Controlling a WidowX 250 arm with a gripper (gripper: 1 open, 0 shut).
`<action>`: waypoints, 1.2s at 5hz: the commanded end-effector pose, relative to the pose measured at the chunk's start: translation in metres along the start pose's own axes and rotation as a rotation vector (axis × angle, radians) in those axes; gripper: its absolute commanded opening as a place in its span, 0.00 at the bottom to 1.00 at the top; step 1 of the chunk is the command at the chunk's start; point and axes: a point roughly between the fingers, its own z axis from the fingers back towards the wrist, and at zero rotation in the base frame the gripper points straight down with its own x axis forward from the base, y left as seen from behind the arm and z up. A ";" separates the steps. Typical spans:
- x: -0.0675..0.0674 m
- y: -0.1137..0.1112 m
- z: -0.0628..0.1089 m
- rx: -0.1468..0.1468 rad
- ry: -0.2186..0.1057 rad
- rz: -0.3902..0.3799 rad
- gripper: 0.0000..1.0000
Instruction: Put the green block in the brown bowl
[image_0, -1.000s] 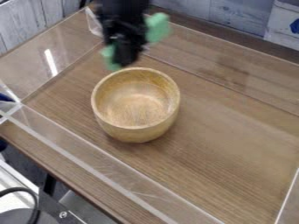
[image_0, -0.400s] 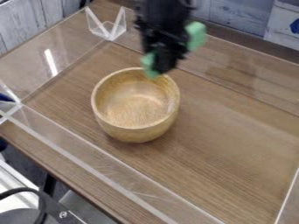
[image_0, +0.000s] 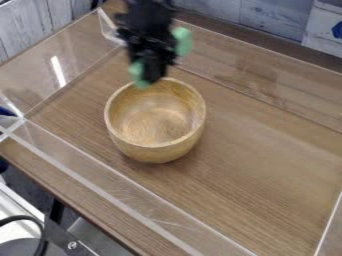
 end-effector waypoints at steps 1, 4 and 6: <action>0.031 -0.035 0.010 0.012 -0.061 -0.058 0.00; -0.003 0.073 -0.002 0.025 -0.057 0.146 0.00; -0.003 0.067 -0.015 0.014 -0.031 0.133 0.00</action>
